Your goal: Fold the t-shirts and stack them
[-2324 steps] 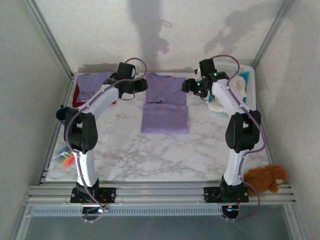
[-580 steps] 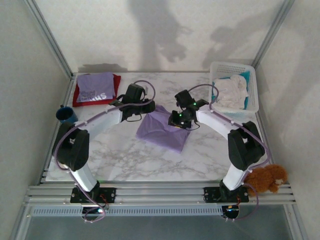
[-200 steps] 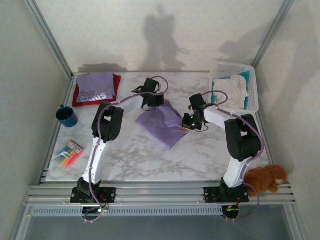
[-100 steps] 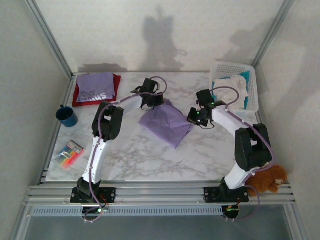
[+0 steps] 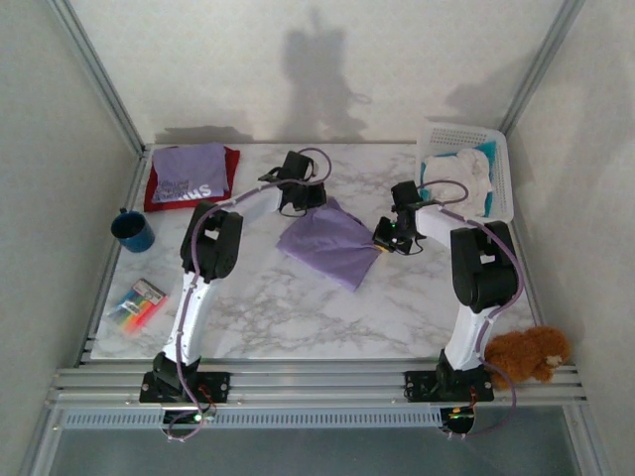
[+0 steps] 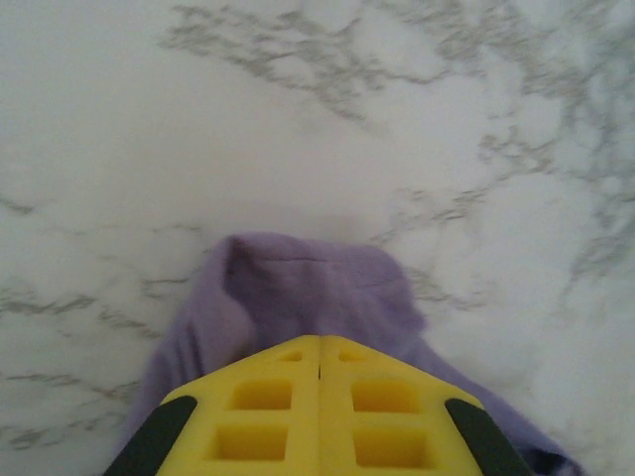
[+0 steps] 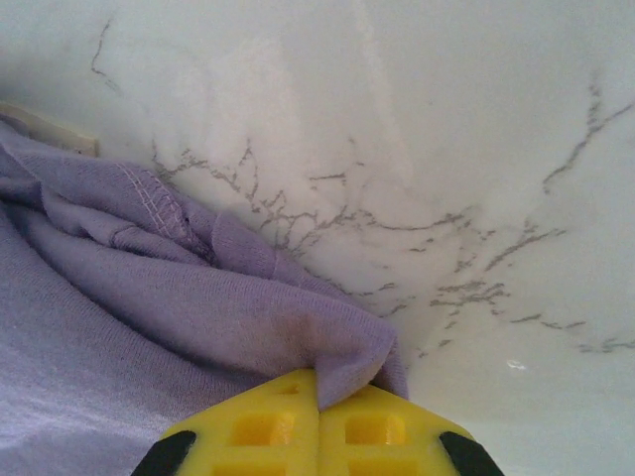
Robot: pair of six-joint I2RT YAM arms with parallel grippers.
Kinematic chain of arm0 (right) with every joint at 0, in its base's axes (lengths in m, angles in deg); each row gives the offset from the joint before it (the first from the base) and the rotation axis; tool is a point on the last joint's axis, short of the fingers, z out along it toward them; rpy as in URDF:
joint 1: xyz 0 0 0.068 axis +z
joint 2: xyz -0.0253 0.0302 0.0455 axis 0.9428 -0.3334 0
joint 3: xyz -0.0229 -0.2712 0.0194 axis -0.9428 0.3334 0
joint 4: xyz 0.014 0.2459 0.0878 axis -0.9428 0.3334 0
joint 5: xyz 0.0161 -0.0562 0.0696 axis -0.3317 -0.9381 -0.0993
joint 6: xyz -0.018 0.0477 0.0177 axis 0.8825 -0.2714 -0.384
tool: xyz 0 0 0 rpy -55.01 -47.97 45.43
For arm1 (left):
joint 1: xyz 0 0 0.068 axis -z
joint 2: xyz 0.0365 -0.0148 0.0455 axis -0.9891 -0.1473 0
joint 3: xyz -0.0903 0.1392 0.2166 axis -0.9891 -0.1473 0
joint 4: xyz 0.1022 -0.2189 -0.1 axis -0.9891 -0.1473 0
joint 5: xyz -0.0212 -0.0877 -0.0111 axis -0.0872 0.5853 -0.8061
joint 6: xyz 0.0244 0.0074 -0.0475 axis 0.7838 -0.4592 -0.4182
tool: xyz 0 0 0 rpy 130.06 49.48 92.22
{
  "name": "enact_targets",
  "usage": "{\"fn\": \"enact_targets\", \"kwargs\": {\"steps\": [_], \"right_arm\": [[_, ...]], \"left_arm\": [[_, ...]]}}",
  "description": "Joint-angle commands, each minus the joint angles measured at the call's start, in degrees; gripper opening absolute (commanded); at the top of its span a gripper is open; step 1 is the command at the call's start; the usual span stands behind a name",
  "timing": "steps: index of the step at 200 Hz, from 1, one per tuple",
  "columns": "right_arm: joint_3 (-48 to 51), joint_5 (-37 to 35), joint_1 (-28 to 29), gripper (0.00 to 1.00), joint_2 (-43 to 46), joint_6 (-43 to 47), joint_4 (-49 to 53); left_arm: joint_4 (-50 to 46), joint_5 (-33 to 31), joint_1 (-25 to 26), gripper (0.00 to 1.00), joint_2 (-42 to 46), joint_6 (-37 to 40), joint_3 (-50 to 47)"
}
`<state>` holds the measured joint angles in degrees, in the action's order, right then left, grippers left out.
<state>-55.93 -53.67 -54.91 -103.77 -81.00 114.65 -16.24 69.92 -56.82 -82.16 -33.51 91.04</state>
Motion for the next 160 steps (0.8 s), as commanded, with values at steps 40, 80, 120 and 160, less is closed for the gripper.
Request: {"fn": "enact_targets", "kwargs": {"steps": [40,80,120,160], "right_arm": [[2.17,-1.85,0.57,0.00,-6.17,2.38,3.51],[1.76,-2.48,0.56,0.00,-4.98,2.63,4.34],[4.94,-4.07,0.56,0.00,2.86,1.24,3.09],[5.62,-8.38,0.14,0.10,10.58,1.01,6.47]], "left_arm": [[2.80,4.90,1.04,0.00,-3.71,-6.06,9.46],[5.33,4.43,0.95,0.00,-14.66,-10.15,16.83],[-2.07,4.08,0.82,0.00,-26.29,-10.91,30.82],[-0.44,-1.10,-0.50,0.00,-21.21,-9.92,24.76]]}}
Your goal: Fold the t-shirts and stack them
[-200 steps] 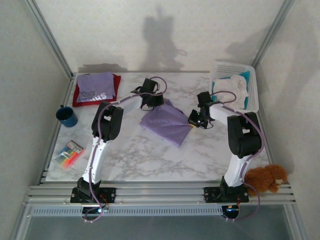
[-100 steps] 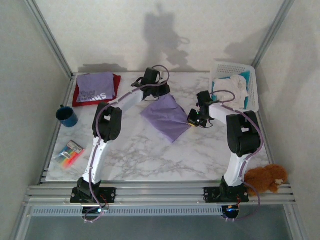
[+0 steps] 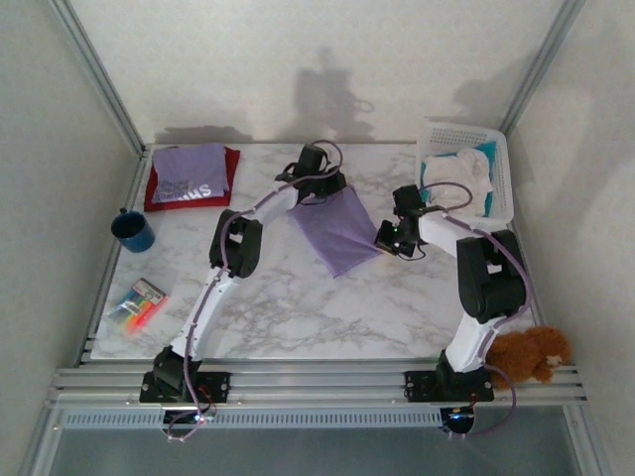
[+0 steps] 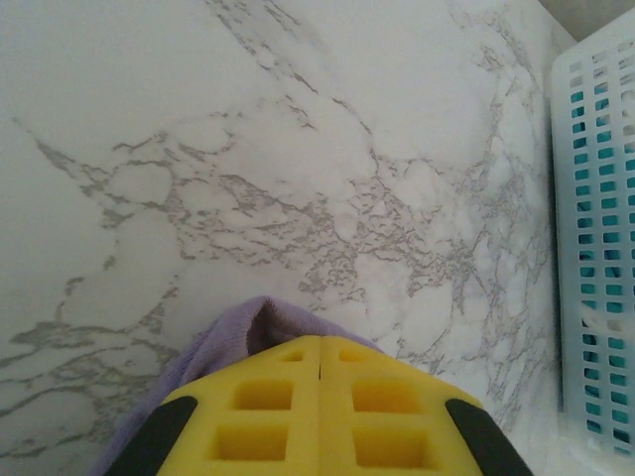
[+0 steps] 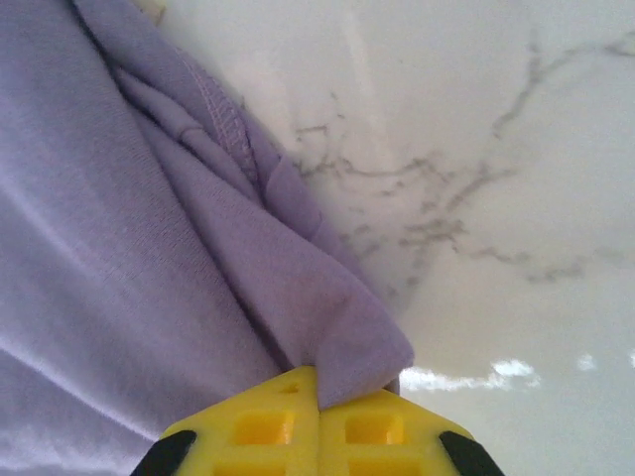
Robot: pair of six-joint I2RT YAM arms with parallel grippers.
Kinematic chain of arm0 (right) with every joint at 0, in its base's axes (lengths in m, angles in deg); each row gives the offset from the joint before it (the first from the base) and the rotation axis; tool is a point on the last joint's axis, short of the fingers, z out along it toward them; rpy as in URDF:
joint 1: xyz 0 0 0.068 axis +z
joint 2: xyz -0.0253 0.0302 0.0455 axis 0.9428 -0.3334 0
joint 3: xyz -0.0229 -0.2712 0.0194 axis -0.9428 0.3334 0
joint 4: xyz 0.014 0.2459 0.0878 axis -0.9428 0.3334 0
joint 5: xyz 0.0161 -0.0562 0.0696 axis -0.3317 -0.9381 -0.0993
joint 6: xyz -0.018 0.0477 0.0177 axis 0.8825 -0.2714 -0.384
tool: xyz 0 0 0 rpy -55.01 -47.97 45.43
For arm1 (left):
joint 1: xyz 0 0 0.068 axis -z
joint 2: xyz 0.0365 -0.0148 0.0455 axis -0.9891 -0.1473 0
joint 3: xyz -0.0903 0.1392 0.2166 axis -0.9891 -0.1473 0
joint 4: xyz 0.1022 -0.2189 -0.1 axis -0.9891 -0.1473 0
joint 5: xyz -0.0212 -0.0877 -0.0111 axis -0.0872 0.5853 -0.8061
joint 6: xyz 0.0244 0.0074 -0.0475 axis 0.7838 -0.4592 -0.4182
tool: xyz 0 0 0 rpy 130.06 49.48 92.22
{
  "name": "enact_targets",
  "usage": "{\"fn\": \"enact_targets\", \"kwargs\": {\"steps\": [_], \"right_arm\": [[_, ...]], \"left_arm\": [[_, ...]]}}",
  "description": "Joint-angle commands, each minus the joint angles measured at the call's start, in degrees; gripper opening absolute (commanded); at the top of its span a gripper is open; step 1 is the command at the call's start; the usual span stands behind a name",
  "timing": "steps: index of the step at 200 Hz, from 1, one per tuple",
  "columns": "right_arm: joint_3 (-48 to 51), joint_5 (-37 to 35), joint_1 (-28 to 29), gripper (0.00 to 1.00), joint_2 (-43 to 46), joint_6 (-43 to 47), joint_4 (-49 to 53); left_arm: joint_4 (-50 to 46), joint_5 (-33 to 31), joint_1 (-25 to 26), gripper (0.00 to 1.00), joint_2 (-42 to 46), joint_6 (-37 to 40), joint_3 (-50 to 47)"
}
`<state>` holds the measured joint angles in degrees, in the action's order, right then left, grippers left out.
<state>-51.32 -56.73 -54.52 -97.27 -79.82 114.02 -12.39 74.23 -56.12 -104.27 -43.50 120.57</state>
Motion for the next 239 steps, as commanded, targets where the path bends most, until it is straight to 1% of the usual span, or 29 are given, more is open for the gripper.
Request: {"fn": "enact_targets", "kwargs": {"steps": [1,4,11,14,30,38,40,46,52,59,66,75,84,101,124,134,146,154,163,176,188,214,239], "right_arm": [[0.99,-5.39,-0.35,0.11,4.14,-0.17,7.22],[0.90,-5.61,-0.55,0.12,4.19,-0.16,7.49],[0.73,-5.82,-0.97,0.22,4.20,0.05,7.95],[0.60,-5.90,-1.17,0.24,4.13,0.14,8.16],[-0.05,-6.35,-1.51,0.26,4.20,0.45,9.09],[-0.52,-6.03,-1.51,0.29,4.71,0.50,9.76],[-0.65,-6.01,-1.44,0.30,4.94,0.53,9.96],[-1.08,-6.31,-1.08,0.34,6.04,0.59,10.69],[-1.64,-6.99,-0.55,0.35,7.04,0.84,11.70],[-2.43,-8.12,0.16,0.37,8.24,1.10,13.03],[-3.19,-8.94,0.86,0.38,9.30,1.33,14.27],[-4.07,-8.99,1.58,0.38,10.35,1.33,15.62],[-4.84,-8.74,2.23,0.39,10.92,1.27,16.38],[-6.15,-7.54,3.14,0.40,11.14,0.70,17.21],[-7.01,-4.85,3.41,0.41,10.00,-1.42,15.98],[-6.91,-4.05,3.42,0.42,9.27,-2.91,14.35],[-6.97,-3.89,3.50,0.42,8.17,-4.37,11.50],[-7.88,-3.95,3.67,0.43,7.05,-4.56,9.53],[-10.17,-4.24,3.76,0.44,4.90,-4.58,8.75],[-15.25,-4.37,4.02,0.44,0.51,-4.38,9.37],[-19.97,-3.69,4.55,0.44,-3.96,-4.29,9.28],[-31.03,-1.01,6.46,0.44,-14.76,-4.49,9.62],[-45.23,3.12,8.92,0.44,-27.09,-2.27,13.90]], "left_arm": [[-4.23,-5.52,-1.26,0.00,1.01,0.02,-4.87],[-4.14,-5.80,-1.44,0.00,1.25,-0.03,-5.12],[-4.19,-6.07,-1.81,0.00,1.45,-0.11,-5.22],[-4.19,-6.00,-1.97,0.00,1.45,-0.12,-5.18],[-3.56,-4.66,-2.54,0.00,1.21,-0.71,-4.89],[-2.02,-2.39,-2.60,0.00,1.26,-1.14,-4.89],[-1.64,-1.42,-2.63,0.01,1.25,-1.41,-4.88],[-0.17,2.58,-2.64,0.11,1.20,-2.25,-4.23],[0.23,6.07,-2.50,0.24,1.16,-3.20,-2.78],[-0.35,7.83,-2.10,0.37,1.54,-3.07,-0.78],[-1.92,8.05,-1.51,0.50,2.45,-1.67,1.34],[-3.71,7.12,-1.07,0.59,4.23,-0.02,3.33],[-4.10,5.94,-1.13,0.65,6.80,0.89,3.56],[-7.29,3.09,-2.61,0.66,10.67,4.27,3.62],[-17.27,-1.46,-5.83,0.67,13.01,11.64,3.41],[-21.19,-2.18,-6.77,0.67,13.41,14.62,2.50],[-22.92,-1.77,-7.46,0.66,14.83,17.04,-1.23],[-22.04,-2.33,-7.65,0.66,17.05,18.15,-5.71],[-18.00,-3.39,-7.72,0.66,21.06,18.55,-12.86],[-9.61,-3.92,-8.37,0.66,27.83,16.67,-23.88],[-4.46,-4.23,-9.17,0.67,32.82,14.98,-30.78],[-3.51,-6.39,-10.32,0.67,39.66,15.59,-38.73],[-2.79,-6.80,-12.31,0.67,45.72,16.16,-47.45]]}}
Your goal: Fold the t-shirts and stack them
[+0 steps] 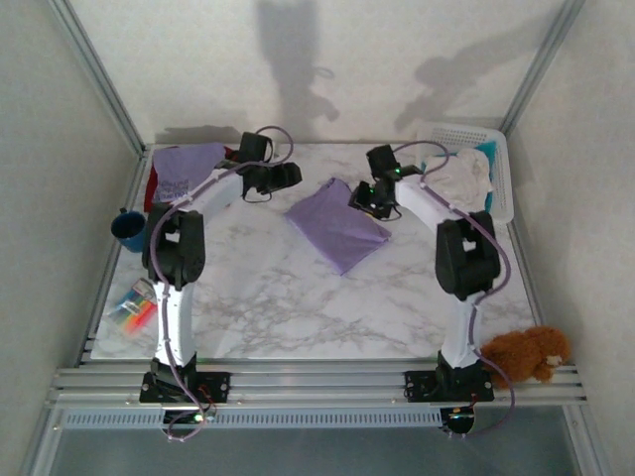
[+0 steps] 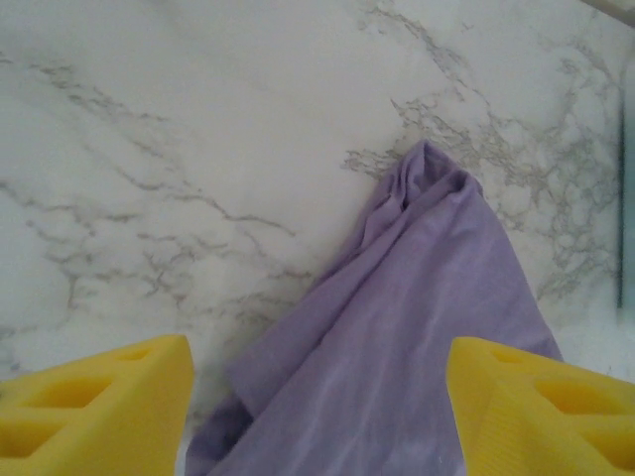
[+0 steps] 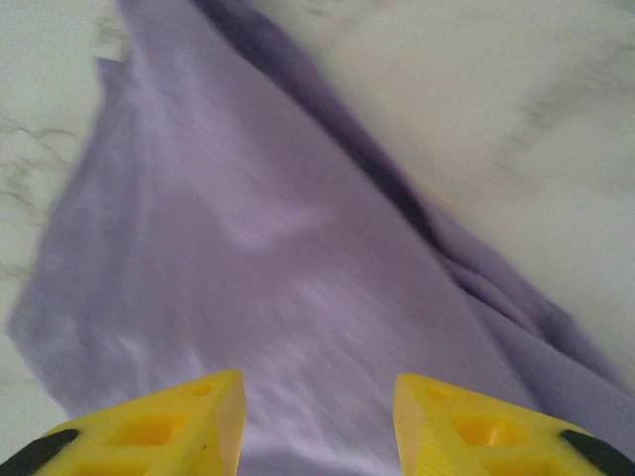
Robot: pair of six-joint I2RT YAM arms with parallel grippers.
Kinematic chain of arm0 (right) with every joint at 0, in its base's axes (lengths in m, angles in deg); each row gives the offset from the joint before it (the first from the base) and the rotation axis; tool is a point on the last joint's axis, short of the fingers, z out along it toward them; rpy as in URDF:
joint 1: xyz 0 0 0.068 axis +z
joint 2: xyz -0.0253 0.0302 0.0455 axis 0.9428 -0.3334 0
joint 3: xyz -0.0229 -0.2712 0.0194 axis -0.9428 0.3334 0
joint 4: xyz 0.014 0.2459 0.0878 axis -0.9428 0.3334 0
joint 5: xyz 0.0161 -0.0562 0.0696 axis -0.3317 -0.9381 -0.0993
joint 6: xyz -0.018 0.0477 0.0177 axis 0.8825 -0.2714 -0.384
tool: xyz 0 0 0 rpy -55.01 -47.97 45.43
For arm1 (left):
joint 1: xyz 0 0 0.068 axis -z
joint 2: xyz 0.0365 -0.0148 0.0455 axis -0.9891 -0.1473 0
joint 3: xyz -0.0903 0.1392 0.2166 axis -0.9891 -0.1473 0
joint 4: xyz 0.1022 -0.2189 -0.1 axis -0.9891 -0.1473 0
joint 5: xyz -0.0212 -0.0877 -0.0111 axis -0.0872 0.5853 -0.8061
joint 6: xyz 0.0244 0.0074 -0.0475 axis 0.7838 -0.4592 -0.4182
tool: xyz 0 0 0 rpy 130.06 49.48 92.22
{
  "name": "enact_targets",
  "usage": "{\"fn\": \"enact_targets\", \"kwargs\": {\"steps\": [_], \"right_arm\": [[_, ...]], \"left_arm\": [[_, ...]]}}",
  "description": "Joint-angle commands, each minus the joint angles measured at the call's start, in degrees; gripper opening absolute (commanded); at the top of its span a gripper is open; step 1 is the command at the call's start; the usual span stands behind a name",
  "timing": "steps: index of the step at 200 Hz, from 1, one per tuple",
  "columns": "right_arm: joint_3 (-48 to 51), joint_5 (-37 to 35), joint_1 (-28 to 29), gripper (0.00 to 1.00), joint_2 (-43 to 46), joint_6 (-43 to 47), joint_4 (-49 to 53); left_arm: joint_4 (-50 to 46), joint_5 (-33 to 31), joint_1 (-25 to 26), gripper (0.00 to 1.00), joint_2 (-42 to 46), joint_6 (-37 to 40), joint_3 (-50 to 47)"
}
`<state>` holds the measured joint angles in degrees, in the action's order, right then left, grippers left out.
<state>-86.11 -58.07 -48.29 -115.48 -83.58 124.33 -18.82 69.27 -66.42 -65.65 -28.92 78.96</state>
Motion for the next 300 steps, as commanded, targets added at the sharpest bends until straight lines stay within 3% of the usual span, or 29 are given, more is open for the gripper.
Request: {"fn": "enact_targets", "kwargs": {"steps": [1,32,80,123,168,215,259,300], "right_arm": [[-11.11,4.64,2.84,0.45,-9.33,1.66,3.77],[-24.56,9.41,6.72,0.44,-21.10,5.28,10.83],[-20.90,14.92,11.37,0.44,-22.09,9.32,11.65],[-9.80,18.36,15.50,0.44,-15.45,14.16,12.22],[4.55,12.71,16.78,0.46,-0.64,10.81,6.07],[9.31,3.95,16.42,0.63,11.91,7.33,9.10],[19.22,2.17,11.57,0.65,21.27,6.15,8.81],[24.35,1.75,6.81,0.65,26.07,6.80,8.84]], "left_arm": [[3.69,-1.83,-2.06,0.67,7.29,1.61,-6.22],[4.44,-2.02,-5.14,0.68,14.14,1.94,-14.65],[3.04,-1.81,-9.36,0.68,20.42,3.57,-20.96],[0.26,-0.06,-10.06,0.69,22.71,5.33,-22.46],[0.70,3.40,-9.90,0.70,26.40,5.69,-29.56],[-0.89,6.26,-4.08,0.73,27.57,7.72,-35.33],[-0.41,2.64,4.68,0.76,26.62,8.69,-38.82],[-1.45,-1.89,7.43,0.77,23.43,9.91,-38.15]]}}
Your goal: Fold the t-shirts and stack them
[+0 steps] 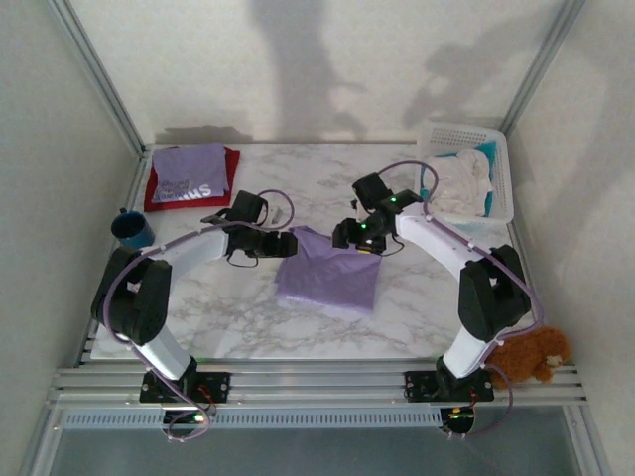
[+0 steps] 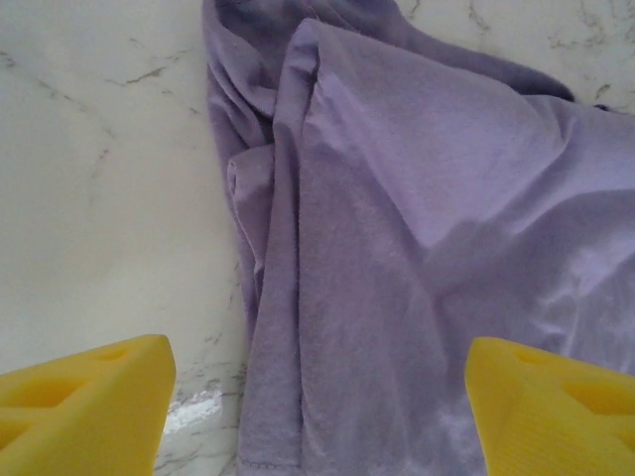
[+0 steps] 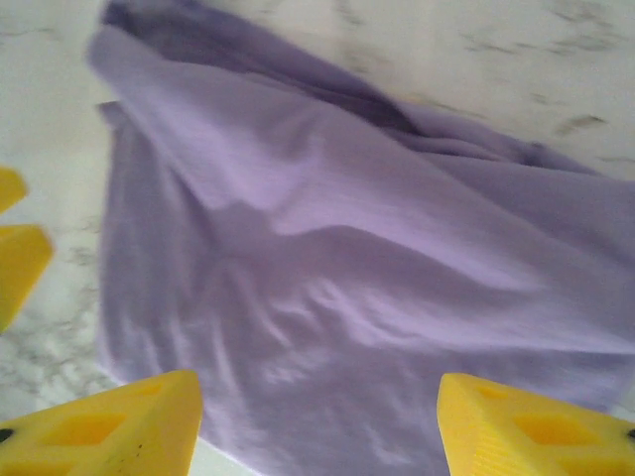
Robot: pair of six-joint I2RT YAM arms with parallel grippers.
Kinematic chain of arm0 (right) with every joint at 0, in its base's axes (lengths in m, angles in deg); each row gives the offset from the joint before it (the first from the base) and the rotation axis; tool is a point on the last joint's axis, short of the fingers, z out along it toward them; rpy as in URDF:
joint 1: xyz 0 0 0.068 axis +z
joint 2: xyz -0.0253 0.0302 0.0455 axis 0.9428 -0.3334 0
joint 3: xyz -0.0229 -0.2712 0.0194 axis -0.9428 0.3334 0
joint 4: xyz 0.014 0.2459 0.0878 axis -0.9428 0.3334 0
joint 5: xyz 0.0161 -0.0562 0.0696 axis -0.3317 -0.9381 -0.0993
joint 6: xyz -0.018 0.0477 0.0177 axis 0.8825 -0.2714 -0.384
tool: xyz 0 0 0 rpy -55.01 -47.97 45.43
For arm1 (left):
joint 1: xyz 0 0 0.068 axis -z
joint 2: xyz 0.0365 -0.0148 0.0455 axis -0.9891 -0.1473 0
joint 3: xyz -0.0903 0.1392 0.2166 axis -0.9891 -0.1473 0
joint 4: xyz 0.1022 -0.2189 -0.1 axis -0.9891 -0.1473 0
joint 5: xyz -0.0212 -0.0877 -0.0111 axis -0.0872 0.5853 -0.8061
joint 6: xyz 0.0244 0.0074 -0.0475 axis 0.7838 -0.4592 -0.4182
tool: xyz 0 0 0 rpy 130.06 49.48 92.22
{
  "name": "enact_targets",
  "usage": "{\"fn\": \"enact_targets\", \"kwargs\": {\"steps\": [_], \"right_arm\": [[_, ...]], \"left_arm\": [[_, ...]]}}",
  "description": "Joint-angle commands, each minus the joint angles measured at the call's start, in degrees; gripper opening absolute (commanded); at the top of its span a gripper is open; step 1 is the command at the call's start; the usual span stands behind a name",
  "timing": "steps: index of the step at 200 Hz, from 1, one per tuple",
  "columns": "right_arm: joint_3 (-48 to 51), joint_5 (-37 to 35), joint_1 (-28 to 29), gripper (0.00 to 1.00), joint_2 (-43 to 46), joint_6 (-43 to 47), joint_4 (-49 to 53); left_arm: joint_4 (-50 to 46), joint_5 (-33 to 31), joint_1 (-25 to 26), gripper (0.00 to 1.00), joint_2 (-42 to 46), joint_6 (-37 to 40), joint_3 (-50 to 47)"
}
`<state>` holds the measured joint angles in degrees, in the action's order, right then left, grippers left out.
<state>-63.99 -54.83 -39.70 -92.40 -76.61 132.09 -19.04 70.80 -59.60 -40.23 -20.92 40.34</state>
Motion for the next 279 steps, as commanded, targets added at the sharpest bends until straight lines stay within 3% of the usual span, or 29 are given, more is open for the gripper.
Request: {"fn": "enact_targets", "kwargs": {"steps": [1,35,106,138,210,235,264,279], "right_arm": [[2.36,-1.53,-1.89,0.65,3.00,-0.15,1.06],[4.76,-2.10,-3.91,0.65,4.79,0.41,0.88],[12.98,-1.00,-4.92,0.65,5.60,-1.88,-5.08],[13.31,-0.84,-4.95,0.65,5.87,-1.98,-5.48],[14.68,-2.66,-5.65,0.65,7.64,-1.11,-5.02],[15.54,-2.80,-6.28,0.65,8.68,-0.85,-5.08],[16.53,-2.89,-7.09,0.65,9.73,-0.50,-5.30],[16.88,-2.89,-7.50,0.65,10.27,-0.34,-5.29]], "left_arm": [[-1.18,-3.38,0.67,0.77,-2.01,1.91,0.47],[-2.62,-9.87,4.79,0.77,-5.45,1.92,1.92],[0.29,-8.44,8.45,0.73,-5.88,-1.52,2.65],[-1.20,-10.95,9.14,0.72,-8.68,-1.26,3.43],[-2.87,-19.55,16.31,0.60,-15.30,-4.44,4.55],[-2.67,-20.80,18.07,0.45,-15.56,-6.64,3.81],[-3.55,-26.26,18.76,0.01,-16.70,-7.25,4.28],[-4.82,-28.97,18.68,0.00,-17.00,-5.89,5.80]]}}
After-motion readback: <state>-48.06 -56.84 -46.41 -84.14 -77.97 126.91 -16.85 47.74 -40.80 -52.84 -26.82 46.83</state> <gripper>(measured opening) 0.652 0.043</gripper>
